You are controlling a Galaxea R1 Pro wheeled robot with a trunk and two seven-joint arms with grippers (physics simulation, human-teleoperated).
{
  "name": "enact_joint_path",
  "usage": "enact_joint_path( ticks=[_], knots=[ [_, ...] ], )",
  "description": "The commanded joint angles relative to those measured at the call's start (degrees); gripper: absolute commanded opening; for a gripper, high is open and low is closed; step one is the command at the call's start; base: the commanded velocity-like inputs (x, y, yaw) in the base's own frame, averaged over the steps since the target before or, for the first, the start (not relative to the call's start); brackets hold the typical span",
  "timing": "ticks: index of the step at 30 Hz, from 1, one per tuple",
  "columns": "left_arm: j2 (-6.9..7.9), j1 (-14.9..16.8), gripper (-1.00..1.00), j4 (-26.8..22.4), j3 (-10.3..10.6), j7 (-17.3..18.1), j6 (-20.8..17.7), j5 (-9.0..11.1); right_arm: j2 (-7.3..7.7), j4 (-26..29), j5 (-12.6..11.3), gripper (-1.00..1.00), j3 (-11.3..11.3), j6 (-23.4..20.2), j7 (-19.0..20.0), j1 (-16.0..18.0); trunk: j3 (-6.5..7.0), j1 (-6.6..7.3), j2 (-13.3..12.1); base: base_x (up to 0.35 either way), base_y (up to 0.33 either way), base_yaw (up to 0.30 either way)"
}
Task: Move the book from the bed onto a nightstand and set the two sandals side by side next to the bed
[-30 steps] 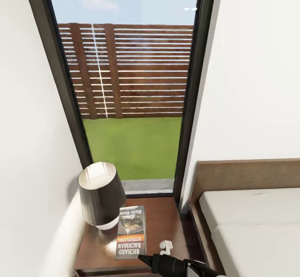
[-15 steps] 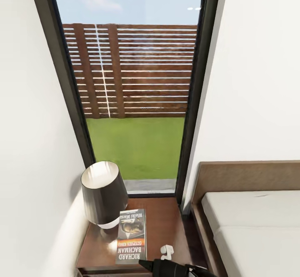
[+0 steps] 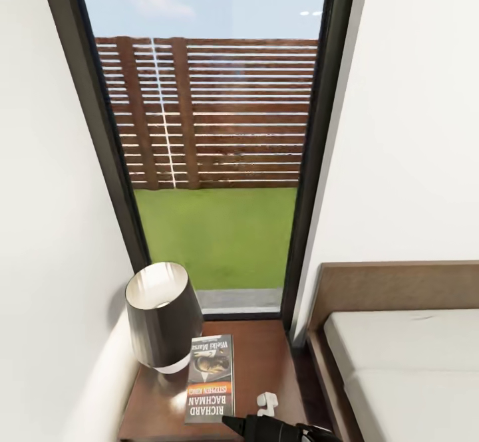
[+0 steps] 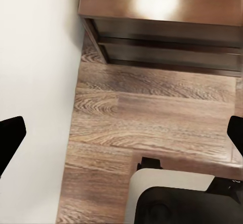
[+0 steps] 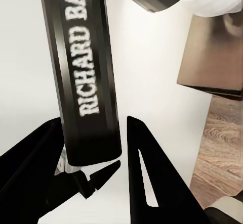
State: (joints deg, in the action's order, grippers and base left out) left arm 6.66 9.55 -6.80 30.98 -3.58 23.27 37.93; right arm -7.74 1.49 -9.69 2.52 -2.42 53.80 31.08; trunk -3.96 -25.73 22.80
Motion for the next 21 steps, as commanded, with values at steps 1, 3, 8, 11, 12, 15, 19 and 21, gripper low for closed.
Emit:
enact_joint_path(
  ticks=[1,3,8,11,12,15,19,21],
  knots=[
    [0.02,0.0,1.00,-0.1,0.5,-0.4,0.1,0.1,0.00,0.0,-0.1,-1.00,0.2,-0.2,0.1,0.0,-0.12,-0.06,0.1,0.192,0.000,0.000],
    [0.02,0.0,1.00,-0.1,0.5,-0.4,0.1,0.1,0.00,0.1,-0.1,-1.00,0.2,-0.2,0.1,0.0,-0.12,-0.06,0.1,0.138,0.000,0.000],
    [0.02,0.0,1.00,-0.1,0.5,-0.3,0.1,0.1,0.00,0.1,0.0,-1.00,0.1,-0.2,0.2,-0.2,-0.12,-0.06,0.1,0.066,0.000,0.000],
    [0.02,0.0,1.00,-0.1,0.5,-0.4,0.1,0.1,-0.01,0.2,0.1,-1.00,0.0,-0.2,0.2,-0.2,-0.12,-0.06,0.1,0.034,0.000,0.000],
    [0.02,0.0,1.00,-0.1,0.5,-0.4,0.1,0.1,-0.01,0.2,0.2,-1.00,0.0,-0.2,0.2,-0.2,-0.12,-0.06,0.1,0.058,0.000,0.000],
    [0.02,0.0,1.00,-0.1,0.5,-0.4,0.1,0.1,-0.04,0.2,0.3,-1.00,0.0,-0.2,0.2,-0.2,-0.12,-0.06,0.1,0.137,0.000,0.000],
    [0.02,0.0,1.00,-0.1,0.5,-0.4,0.1,0.1,-0.06,0.2,0.4,-1.00,0.0,-0.2,0.2,-0.2,-0.12,-0.06,0.1,0.201,0.000,0.000],
    [0.02,0.0,1.00,-0.1,0.5,-0.4,0.1,0.1,-0.07,0.2,0.4,-1.00,0.0,-0.2,0.2,-0.2,-0.12,-0.06,0.1,0.123,0.000,0.000]
  ],
)
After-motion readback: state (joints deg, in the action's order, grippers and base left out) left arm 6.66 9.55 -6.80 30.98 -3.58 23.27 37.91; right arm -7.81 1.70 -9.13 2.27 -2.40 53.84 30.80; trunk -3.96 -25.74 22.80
